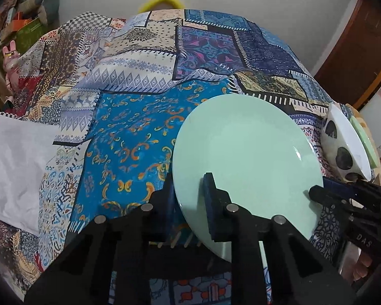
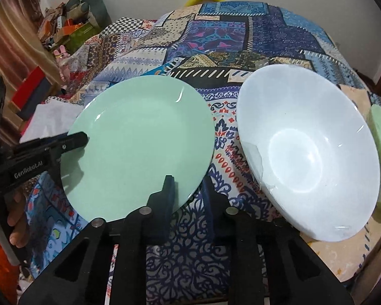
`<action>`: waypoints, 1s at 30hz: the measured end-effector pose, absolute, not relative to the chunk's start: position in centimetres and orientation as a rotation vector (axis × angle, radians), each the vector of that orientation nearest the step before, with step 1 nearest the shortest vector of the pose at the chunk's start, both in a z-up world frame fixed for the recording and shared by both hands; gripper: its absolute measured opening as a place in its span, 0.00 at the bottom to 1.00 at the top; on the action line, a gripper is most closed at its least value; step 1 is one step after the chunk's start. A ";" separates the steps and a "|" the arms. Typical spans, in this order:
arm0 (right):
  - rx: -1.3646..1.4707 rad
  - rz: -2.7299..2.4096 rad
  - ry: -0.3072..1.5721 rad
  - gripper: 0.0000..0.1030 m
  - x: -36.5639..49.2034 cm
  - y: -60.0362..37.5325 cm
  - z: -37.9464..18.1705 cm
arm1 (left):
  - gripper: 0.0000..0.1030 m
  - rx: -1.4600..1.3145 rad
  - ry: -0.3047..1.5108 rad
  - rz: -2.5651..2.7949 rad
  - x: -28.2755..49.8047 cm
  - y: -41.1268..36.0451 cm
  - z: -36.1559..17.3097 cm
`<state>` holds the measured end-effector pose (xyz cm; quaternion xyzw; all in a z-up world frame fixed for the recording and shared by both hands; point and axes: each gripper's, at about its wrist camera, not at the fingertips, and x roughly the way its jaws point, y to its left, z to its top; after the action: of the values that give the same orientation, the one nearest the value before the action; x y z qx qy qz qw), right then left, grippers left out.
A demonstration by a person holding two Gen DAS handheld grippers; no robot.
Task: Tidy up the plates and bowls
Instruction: 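Lift the mint green plate and carry it toward the white plate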
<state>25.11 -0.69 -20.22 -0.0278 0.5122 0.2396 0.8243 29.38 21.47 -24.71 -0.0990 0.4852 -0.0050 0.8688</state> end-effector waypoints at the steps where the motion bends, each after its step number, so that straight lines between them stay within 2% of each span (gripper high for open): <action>1: -0.052 0.517 1.094 0.18 25.0 -0.7 -20.2 | 0.20 -0.212 1.018 -0.006 29.1 21.5 -24.7; 18: -0.130 0.639 1.152 0.17 21.7 1.0 -20.6 | 0.22 -0.215 1.110 0.024 18.9 21.4 -23.9; 30: -0.098 0.667 1.189 0.21 23.6 2.1 -21.4 | 0.25 -0.290 1.109 -0.006 19.9 22.7 -24.8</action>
<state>23.59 2.11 -21.42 -0.0454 0.5492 0.3081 0.7755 19.90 22.69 -24.78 -0.1372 0.5247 -0.0030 0.8401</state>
